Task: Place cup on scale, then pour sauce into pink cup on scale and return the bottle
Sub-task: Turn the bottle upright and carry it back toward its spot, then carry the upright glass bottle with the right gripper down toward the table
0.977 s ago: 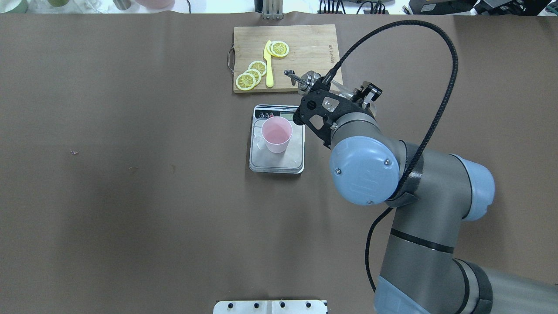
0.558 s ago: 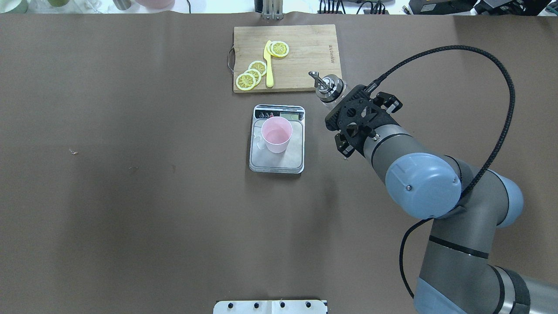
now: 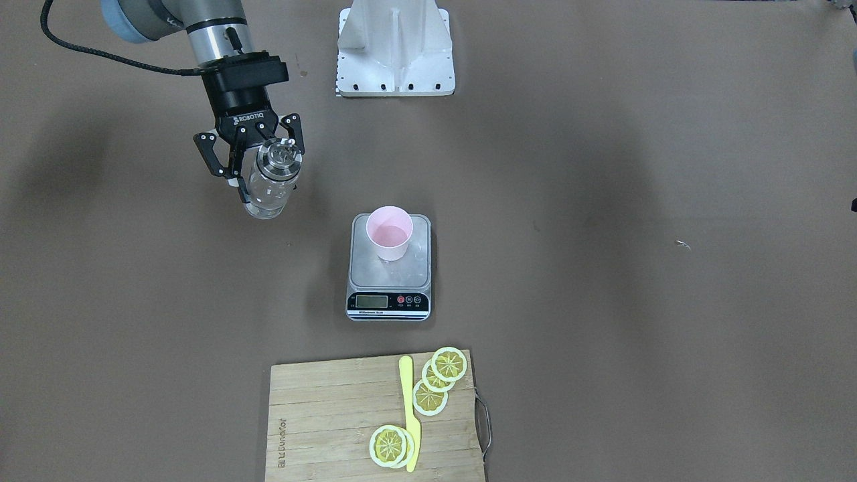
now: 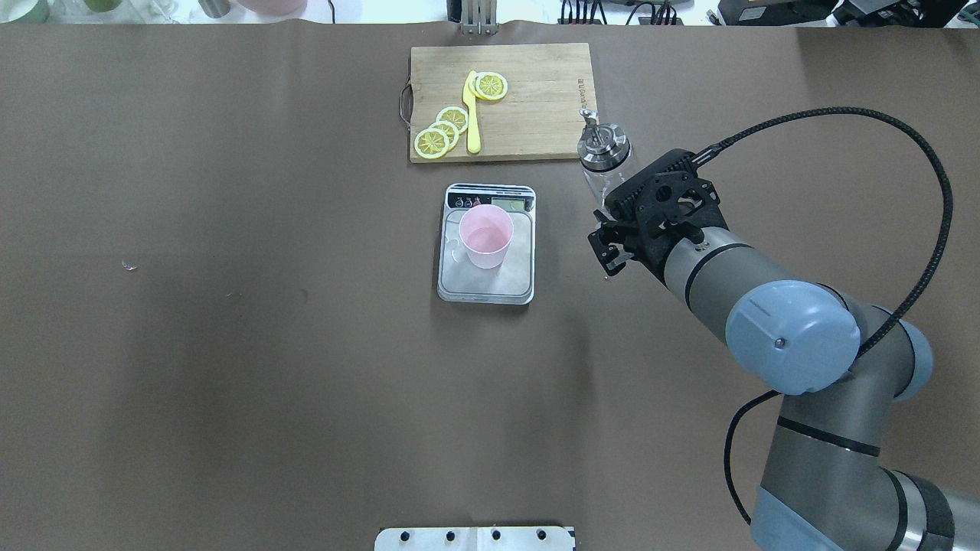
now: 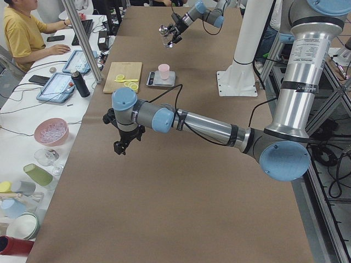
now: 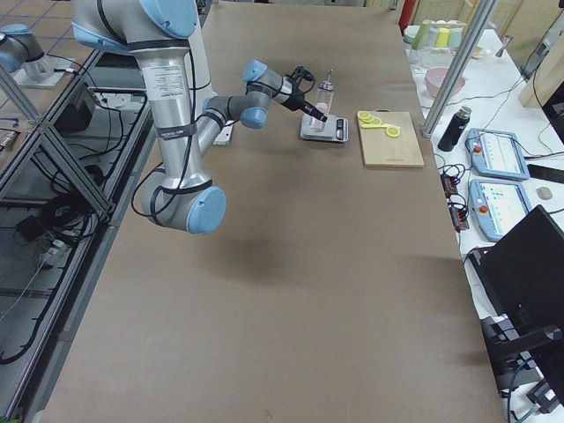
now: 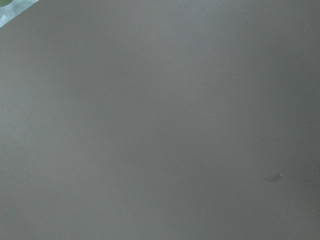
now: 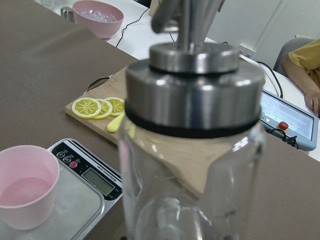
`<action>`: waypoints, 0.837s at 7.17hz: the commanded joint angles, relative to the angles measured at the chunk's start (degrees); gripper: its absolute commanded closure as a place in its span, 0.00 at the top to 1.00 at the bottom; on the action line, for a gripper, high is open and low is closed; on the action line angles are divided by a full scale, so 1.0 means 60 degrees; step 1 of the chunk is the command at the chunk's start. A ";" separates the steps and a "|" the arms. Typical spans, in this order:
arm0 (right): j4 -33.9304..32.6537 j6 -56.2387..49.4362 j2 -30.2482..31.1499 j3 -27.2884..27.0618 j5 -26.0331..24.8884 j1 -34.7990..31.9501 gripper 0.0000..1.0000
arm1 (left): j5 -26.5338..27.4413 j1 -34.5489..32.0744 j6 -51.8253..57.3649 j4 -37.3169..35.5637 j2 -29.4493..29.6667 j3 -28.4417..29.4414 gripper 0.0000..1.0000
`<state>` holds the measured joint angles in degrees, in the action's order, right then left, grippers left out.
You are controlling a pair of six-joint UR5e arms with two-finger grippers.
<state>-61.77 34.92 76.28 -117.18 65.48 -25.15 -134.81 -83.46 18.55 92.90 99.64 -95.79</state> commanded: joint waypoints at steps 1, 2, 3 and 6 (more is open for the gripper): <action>0.2341 0.0771 0.0600 0.0949 0.0000 -0.0012 0.21 | 0.0027 0.0009 -0.0015 0.0014 0.0004 -0.0133 0.97; 0.3472 0.0801 0.0936 0.1448 -0.0014 -0.0041 0.20 | 0.0042 0.0009 -0.0189 0.0029 0.0004 -0.0235 0.97; 0.3671 0.0816 0.1099 0.1468 0.0000 -0.0114 0.20 | 0.0158 0.0009 -0.0336 0.0029 0.0004 -0.0396 0.97; 0.4976 0.0816 0.1846 0.1497 -0.0087 -0.0115 0.20 | 0.0364 0.0009 -0.0367 0.0029 0.0033 -0.0558 0.97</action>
<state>-34.50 39.82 85.89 -108.30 65.22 -25.87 -132.87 -83.41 16.45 93.07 99.80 -98.76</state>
